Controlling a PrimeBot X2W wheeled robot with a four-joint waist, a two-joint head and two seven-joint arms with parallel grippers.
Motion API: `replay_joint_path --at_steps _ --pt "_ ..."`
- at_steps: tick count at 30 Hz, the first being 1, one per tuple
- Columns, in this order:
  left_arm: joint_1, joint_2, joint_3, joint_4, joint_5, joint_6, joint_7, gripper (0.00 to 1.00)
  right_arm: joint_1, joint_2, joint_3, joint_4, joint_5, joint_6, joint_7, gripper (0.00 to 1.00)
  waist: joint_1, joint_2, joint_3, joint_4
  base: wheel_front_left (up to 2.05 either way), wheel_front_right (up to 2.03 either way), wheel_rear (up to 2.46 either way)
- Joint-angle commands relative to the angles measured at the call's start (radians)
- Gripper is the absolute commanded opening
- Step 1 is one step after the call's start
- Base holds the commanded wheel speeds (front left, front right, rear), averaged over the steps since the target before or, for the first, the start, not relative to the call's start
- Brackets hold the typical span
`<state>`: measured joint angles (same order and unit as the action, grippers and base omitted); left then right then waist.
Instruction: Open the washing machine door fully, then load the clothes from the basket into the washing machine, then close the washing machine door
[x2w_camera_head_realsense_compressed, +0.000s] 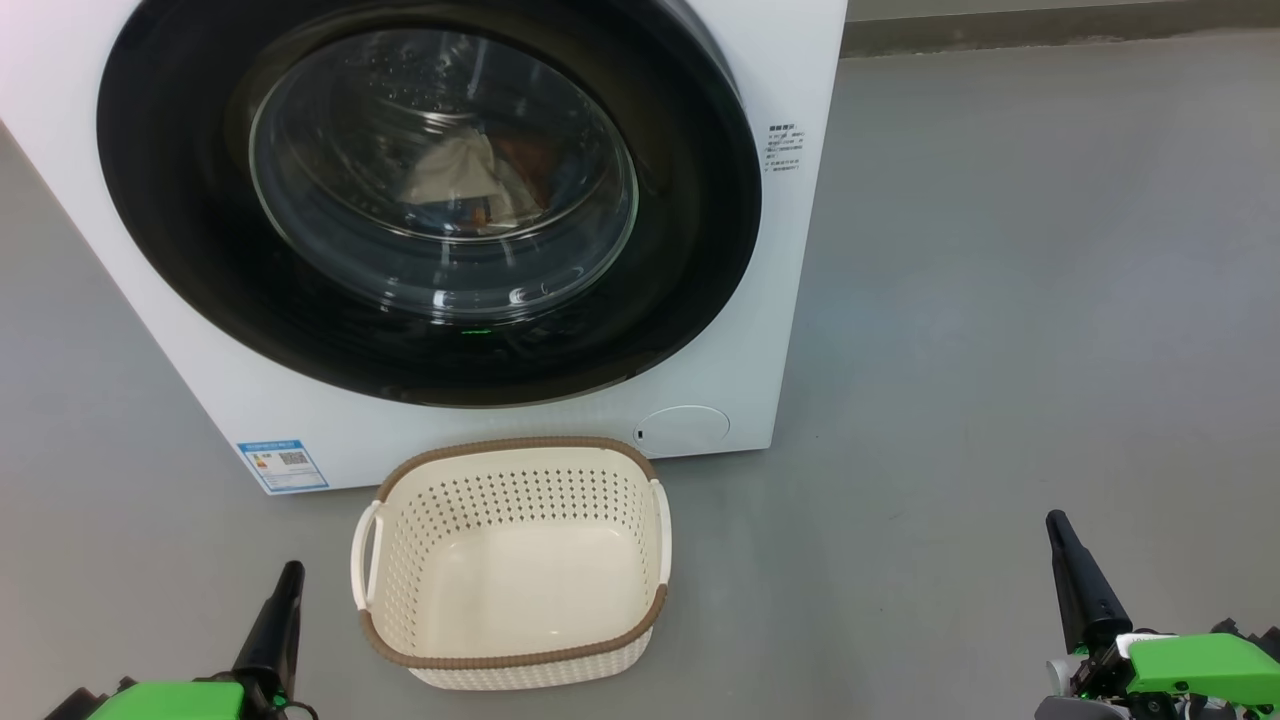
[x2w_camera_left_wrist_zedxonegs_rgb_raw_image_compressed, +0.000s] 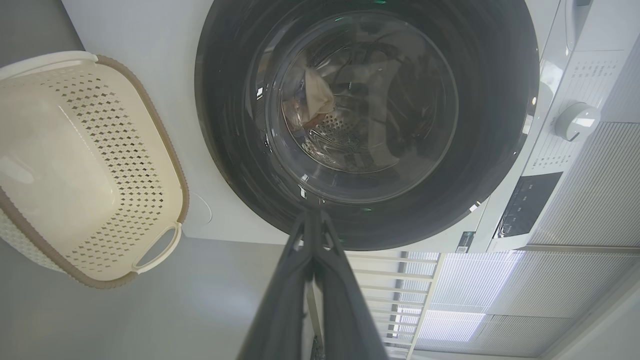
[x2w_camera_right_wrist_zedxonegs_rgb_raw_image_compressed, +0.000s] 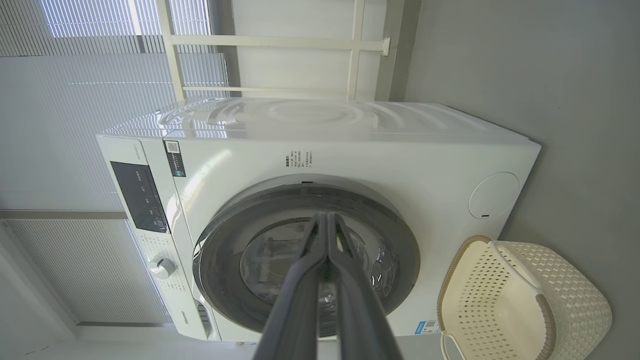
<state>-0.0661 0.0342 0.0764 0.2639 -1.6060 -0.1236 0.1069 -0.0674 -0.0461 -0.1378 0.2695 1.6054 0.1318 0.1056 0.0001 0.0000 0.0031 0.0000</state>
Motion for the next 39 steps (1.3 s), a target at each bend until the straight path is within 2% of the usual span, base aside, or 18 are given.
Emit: replay_joint_path --at_steps 1,39 --pt "-0.042 0.018 0.035 -0.019 -0.004 -0.007 0.005 0.00 -0.040 -0.004 0.024 -0.025 0.003 -0.001 0.008 0.00 0.0000 0.0000 0.000 0.000 0.00 0.00 0.00" --pt "-0.042 0.017 0.037 -0.019 -0.003 -0.007 0.006 0.00 -0.040 -0.004 0.024 -0.025 0.003 -0.001 0.008 0.00 0.0000 0.0000 0.000 0.000 0.00 0.00 0.00"
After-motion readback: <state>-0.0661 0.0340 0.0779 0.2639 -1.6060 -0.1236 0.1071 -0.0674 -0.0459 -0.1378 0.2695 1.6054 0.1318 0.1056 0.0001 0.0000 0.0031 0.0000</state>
